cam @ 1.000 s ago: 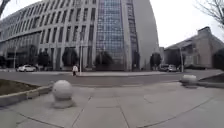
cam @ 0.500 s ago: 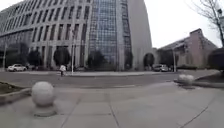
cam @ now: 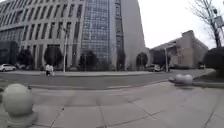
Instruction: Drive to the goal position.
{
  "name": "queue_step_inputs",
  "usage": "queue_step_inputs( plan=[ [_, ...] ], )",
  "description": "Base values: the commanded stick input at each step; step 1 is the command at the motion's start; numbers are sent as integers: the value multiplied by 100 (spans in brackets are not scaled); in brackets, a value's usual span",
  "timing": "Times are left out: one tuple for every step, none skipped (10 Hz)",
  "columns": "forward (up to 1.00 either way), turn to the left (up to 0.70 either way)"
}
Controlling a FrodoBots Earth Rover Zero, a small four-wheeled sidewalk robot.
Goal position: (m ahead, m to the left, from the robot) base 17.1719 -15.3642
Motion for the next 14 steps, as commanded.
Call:
queue_step_inputs(
  plan=[
    [70, 0],
    [70, 0],
    [70, 0],
    [70, 0],
    [70, 0],
    [70, 0],
    [70, 0],
    [70, 2],
    [70, 14],
    [70, 14],
    [70, 14],
    [70, 14],
    [70, 14],
    [70, 9]
  ],
)
